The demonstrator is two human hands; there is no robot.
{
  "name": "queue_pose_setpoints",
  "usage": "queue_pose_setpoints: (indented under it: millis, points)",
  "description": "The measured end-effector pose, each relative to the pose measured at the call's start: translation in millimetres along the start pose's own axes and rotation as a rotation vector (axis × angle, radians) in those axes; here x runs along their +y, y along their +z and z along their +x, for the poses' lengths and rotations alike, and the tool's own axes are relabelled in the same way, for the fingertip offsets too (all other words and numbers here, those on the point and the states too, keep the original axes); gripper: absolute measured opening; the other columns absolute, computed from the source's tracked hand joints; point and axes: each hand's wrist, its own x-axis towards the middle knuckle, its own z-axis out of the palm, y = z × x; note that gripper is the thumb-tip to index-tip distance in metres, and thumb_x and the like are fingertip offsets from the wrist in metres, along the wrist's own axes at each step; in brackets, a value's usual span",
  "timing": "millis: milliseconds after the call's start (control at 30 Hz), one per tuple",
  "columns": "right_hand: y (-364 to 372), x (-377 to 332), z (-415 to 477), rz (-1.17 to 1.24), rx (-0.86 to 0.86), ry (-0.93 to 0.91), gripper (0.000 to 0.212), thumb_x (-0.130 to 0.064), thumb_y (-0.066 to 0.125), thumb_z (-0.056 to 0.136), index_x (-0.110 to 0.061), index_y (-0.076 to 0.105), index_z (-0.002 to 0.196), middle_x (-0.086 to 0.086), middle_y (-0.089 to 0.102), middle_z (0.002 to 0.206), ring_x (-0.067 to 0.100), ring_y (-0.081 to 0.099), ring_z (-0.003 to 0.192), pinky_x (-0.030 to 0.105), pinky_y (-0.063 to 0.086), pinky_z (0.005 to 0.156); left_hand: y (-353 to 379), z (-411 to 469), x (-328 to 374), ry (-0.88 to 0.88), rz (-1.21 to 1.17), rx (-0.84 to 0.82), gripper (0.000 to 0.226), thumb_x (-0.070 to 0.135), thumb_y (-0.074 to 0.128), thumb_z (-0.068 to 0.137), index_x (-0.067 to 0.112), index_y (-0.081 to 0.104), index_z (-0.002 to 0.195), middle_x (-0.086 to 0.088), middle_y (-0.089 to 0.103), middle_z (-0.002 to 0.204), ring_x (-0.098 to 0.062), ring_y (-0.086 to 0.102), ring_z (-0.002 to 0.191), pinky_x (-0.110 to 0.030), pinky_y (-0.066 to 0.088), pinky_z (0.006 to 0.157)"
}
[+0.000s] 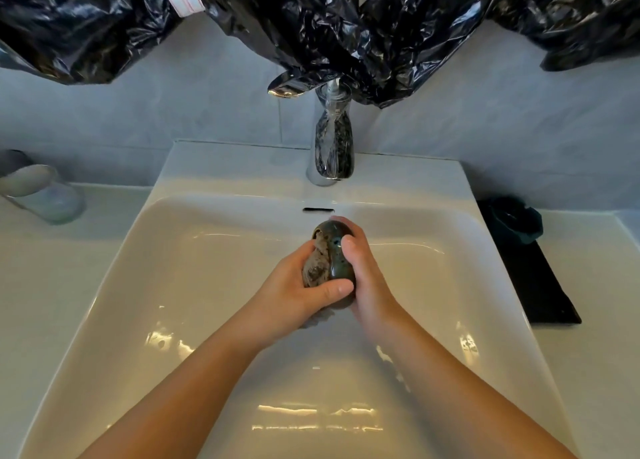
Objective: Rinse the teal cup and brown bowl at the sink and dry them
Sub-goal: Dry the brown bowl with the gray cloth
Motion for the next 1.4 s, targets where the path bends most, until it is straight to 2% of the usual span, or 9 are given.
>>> queue_pose_setpoints:
  millis: [133, 233, 400, 567, 733, 800, 967, 1200, 1400]
  points:
    - [-5, -5, -4, 0.154, -0.132, 0.187, 0.061, -0.056, 0.057, 0.081, -0.019, 0.057, 0.13, 0.009, 0.068, 0.113, 0.018, 0.067, 0.102, 0.034, 0.057, 0.08, -5, 0, -6, 0.059, 0.13, -0.029, 0.038, 0.02, 0.071, 0.079, 0.012, 0.056, 0.113, 0.003, 0.067, 0.089, -0.014, 0.065, 0.077, -0.026, 0.054, 0.06]
    - [-7, -7, -8, 0.204, -0.162, 0.256, 0.061, -0.061, 0.059, 0.076, -0.013, 0.068, 0.112, 0.011, 0.072, 0.102, 0.022, 0.069, 0.096, 0.036, 0.056, 0.079, -3, -4, -6, 0.027, 0.208, -0.076, 0.039, 0.02, 0.073, 0.082, 0.014, 0.054, 0.116, -0.001, 0.064, 0.091, -0.007, 0.063, 0.074, -0.024, 0.053, 0.061]
    - [2, 2, -9, -0.099, -0.075, -0.105, 0.059, -0.06, 0.049, 0.071, -0.034, 0.052, 0.124, 0.002, 0.061, 0.119, 0.015, 0.061, 0.111, 0.034, 0.054, 0.092, -8, -4, -4, 0.008, -0.067, -0.02, 0.045, 0.033, 0.073, 0.075, 0.012, 0.058, 0.112, -0.027, 0.061, 0.091, -0.046, 0.059, 0.075, -0.058, 0.052, 0.071]
    - [-5, -6, -9, 0.157, -0.194, 0.276, 0.067, -0.066, 0.054, 0.079, -0.015, 0.067, 0.122, 0.014, 0.07, 0.116, 0.025, 0.067, 0.11, 0.039, 0.053, 0.086, -7, -5, -8, 0.001, 0.139, -0.054, 0.035, 0.021, 0.076, 0.079, 0.023, 0.059, 0.109, 0.007, 0.066, 0.084, -0.008, 0.064, 0.072, -0.029, 0.054, 0.063]
    - [-1, 5, -9, -0.235, -0.105, -0.216, 0.063, -0.054, 0.047, 0.076, -0.025, 0.044, 0.132, 0.004, 0.057, 0.12, 0.007, 0.059, 0.108, 0.025, 0.052, 0.088, -7, -6, -5, -0.033, -0.246, -0.05, 0.049, 0.04, 0.082, 0.067, 0.017, 0.066, 0.106, -0.017, 0.068, 0.096, -0.034, 0.067, 0.091, -0.042, 0.056, 0.081]
    - [-1, 2, -10, -0.25, -0.149, -0.203, 0.063, -0.052, 0.048, 0.075, -0.031, 0.04, 0.135, 0.0, 0.055, 0.121, 0.002, 0.06, 0.106, 0.023, 0.052, 0.086, -10, -6, -4, -0.026, -0.244, -0.016, 0.044, 0.031, 0.079, 0.069, 0.014, 0.065, 0.107, -0.017, 0.069, 0.097, -0.035, 0.068, 0.091, -0.042, 0.057, 0.078]
    - [-14, -12, -7, -0.118, -0.313, 0.26, 0.072, -0.068, 0.051, 0.073, -0.033, 0.046, 0.136, 0.011, 0.064, 0.126, 0.024, 0.069, 0.105, 0.045, 0.058, 0.08, -13, -7, -5, -0.013, 0.104, -0.054, 0.035, 0.008, 0.073, 0.082, 0.013, 0.057, 0.113, 0.004, 0.066, 0.076, -0.01, 0.062, 0.062, -0.023, 0.05, 0.055]
    - [-25, -14, -9, -0.1, -0.323, 0.135, 0.064, -0.046, 0.068, 0.071, -0.041, 0.047, 0.132, 0.004, 0.056, 0.133, 0.027, 0.061, 0.119, 0.051, 0.055, 0.091, -17, -7, 0, -0.015, 0.005, -0.098, 0.039, 0.018, 0.071, 0.078, 0.011, 0.06, 0.115, -0.008, 0.071, 0.097, -0.021, 0.068, 0.088, -0.027, 0.055, 0.074]
    - [-27, -22, -11, -0.115, -0.367, 0.213, 0.049, -0.051, 0.065, 0.075, -0.043, 0.054, 0.122, 0.009, 0.056, 0.13, 0.031, 0.063, 0.114, 0.06, 0.056, 0.08, -14, -9, -4, -0.031, -0.059, -0.143, 0.053, 0.032, 0.077, 0.072, 0.007, 0.06, 0.116, -0.015, 0.068, 0.101, -0.026, 0.066, 0.092, -0.034, 0.055, 0.082]
